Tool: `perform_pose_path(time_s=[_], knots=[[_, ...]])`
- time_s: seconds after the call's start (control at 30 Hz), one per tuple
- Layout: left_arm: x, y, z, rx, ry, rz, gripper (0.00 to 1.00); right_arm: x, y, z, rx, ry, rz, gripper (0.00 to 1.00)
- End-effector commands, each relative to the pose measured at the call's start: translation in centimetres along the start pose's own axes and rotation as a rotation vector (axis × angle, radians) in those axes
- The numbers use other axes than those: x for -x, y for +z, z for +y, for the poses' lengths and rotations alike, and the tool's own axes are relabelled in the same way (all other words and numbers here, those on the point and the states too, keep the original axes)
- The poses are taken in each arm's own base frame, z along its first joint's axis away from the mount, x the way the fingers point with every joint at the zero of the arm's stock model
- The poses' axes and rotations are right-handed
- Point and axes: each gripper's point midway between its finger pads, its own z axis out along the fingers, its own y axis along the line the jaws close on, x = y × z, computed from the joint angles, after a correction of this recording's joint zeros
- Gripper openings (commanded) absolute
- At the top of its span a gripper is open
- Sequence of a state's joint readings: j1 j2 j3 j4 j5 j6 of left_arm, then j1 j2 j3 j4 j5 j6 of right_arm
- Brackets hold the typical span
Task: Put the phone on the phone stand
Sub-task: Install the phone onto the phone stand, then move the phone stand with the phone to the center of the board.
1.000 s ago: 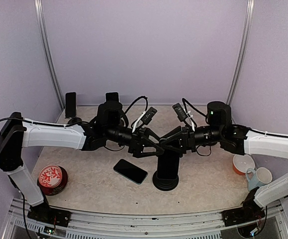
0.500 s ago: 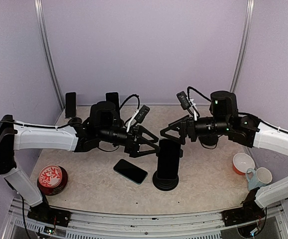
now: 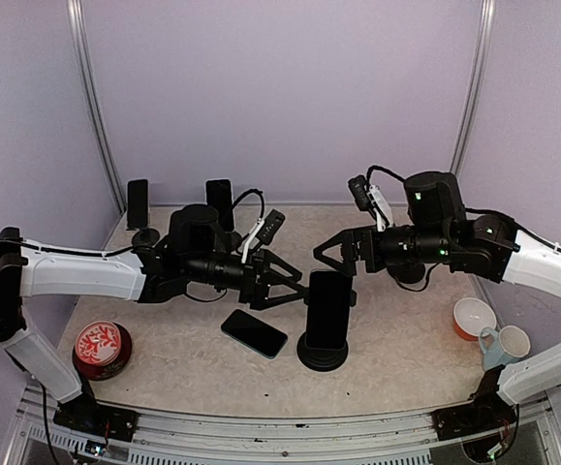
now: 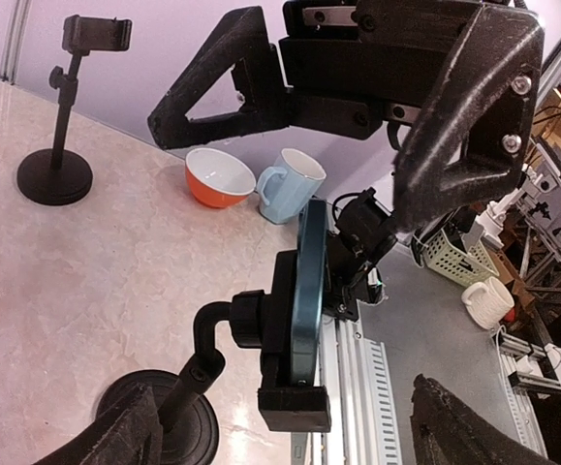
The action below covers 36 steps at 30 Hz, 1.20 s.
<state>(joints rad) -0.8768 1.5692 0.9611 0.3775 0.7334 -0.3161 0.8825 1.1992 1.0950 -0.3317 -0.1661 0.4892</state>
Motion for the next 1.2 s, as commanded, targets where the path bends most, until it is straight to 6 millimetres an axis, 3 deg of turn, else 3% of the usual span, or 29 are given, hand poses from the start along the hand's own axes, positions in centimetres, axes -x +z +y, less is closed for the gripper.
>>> perform_pose_path(time_s=[0.0, 0.33, 0.77, 0.87, 1.0, 1.17], knots=[[-0.3, 0.7, -0.6, -0.055, 0.008, 0.004, 0.82, 0.4, -0.3, -0.3, -0.044, 0.009, -0.011, 1.00], [-1.2, 1.7, -1.0, -0.114, -0.009, 0.039, 0.67, 1.0, -1.5, -0.7, -0.077, -0.008, -0.054, 1.00], [-0.7, 2.3, -0.7, -0.126, -0.011, 0.037, 0.22, 0.7, -1.4, -1.2, -0.092, -0.024, -0.054, 1.00], [-0.7, 2.3, -0.7, -0.124, -0.009, 0.035, 0.16, 0.6, -1.3, -1.2, -0.094, -0.027, -0.051, 1.00], [0.2, 2.4, -0.5, -0.105, 0.013, 0.016, 0.14, 0.8, -1.2, -1.1, -0.089, -0.027, -0.054, 1.00], [3.1, 2.9, 0.4, -0.058, 0.066, -0.047, 0.09, 1.2, -1.1, -1.1, -0.096, -0.031, -0.060, 1.00]])
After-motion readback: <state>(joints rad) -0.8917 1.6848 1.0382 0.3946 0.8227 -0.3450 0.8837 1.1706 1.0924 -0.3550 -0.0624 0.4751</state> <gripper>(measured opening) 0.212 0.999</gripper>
